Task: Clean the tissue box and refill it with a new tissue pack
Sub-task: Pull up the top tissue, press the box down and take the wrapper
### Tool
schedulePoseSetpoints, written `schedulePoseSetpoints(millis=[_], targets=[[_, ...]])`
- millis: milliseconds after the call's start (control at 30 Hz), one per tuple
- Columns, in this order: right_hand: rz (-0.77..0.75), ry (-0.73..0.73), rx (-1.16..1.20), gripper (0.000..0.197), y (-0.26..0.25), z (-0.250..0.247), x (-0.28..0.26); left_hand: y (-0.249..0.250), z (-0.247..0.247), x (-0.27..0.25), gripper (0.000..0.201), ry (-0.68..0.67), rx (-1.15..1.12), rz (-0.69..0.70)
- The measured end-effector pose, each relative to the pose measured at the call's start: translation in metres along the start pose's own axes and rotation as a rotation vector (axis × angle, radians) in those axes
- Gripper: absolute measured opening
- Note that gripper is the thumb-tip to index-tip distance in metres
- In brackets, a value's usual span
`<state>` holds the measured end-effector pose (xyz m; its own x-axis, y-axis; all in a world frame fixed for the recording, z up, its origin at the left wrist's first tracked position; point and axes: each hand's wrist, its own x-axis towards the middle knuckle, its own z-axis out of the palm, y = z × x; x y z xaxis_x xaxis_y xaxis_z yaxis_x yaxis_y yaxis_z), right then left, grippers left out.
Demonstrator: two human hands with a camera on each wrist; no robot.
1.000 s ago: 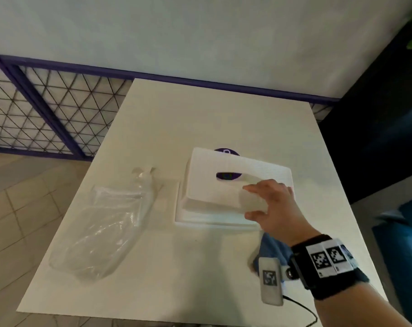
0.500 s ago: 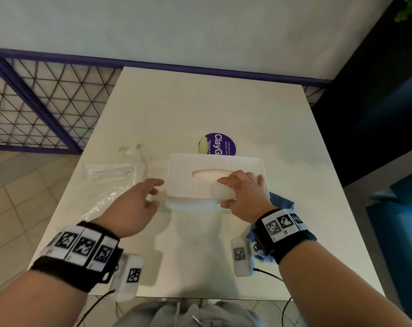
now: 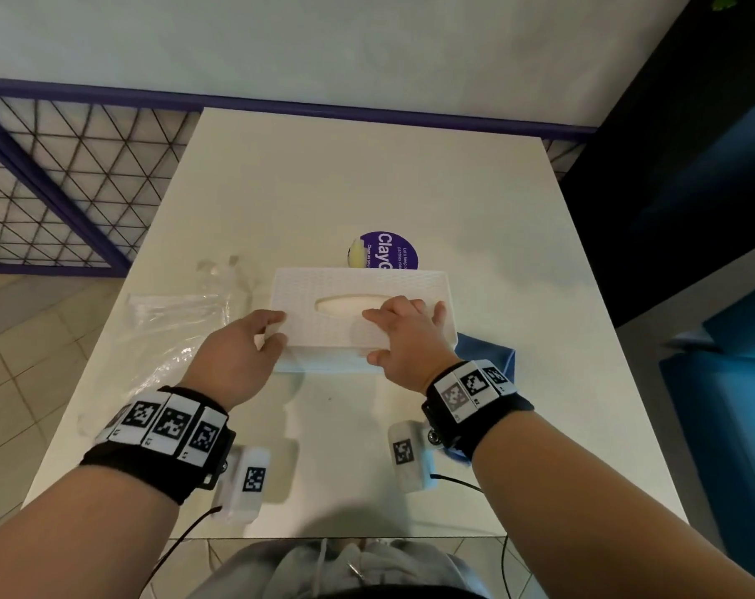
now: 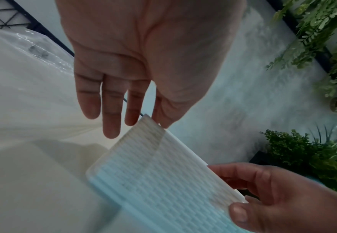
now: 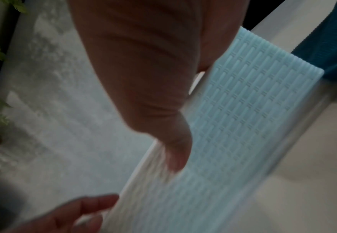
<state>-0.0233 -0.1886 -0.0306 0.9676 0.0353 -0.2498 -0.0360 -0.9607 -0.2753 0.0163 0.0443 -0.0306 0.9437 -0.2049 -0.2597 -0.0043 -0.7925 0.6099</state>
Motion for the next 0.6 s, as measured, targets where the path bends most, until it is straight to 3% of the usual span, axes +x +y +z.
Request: schedulePoseSetpoints(millis=[33, 100, 167, 200, 267, 300, 367, 600], targets=[[-0.013, 0.030, 0.084, 0.061, 0.002, -0.002, 0.000, 0.000, 0.000, 0.001, 0.037, 0.009, 0.000, -0.012], [0.019, 0.227, 0.432, 0.050, 0.015, -0.008, -0.003, 0.000, -0.001, 0.004, 0.046, 0.021, -0.017, -0.046], [0.219, 0.465, 0.733, 0.034, 0.038, -0.012, -0.006, 0.001, 0.000, 0.008, 0.058, 0.034, -0.065, -0.109], [0.376, 0.504, 0.857, 0.029, 0.051, -0.010, -0.008, 0.001, 0.002, 0.010, 0.061, 0.028, -0.082, -0.148], [0.632, 0.410, 1.114, 0.030, 0.071, 0.000, -0.009, 0.000, 0.007, 0.014, 0.063, -0.028, -0.103, -0.211], [0.690, 0.346, 1.172, 0.034, 0.078, 0.009, -0.010, -0.001, 0.010, 0.015, 0.063, -0.058, -0.107, -0.231], [0.697, 0.244, 1.037, 0.035, 0.085, 0.022, -0.015, -0.004, 0.015, 0.017, 0.063, -0.088, -0.098, -0.247], [0.428, 0.050, 0.497, 0.033, 0.092, 0.022, -0.031, -0.007, 0.019, 0.023, 0.054, -0.067, -0.113, -0.260]])
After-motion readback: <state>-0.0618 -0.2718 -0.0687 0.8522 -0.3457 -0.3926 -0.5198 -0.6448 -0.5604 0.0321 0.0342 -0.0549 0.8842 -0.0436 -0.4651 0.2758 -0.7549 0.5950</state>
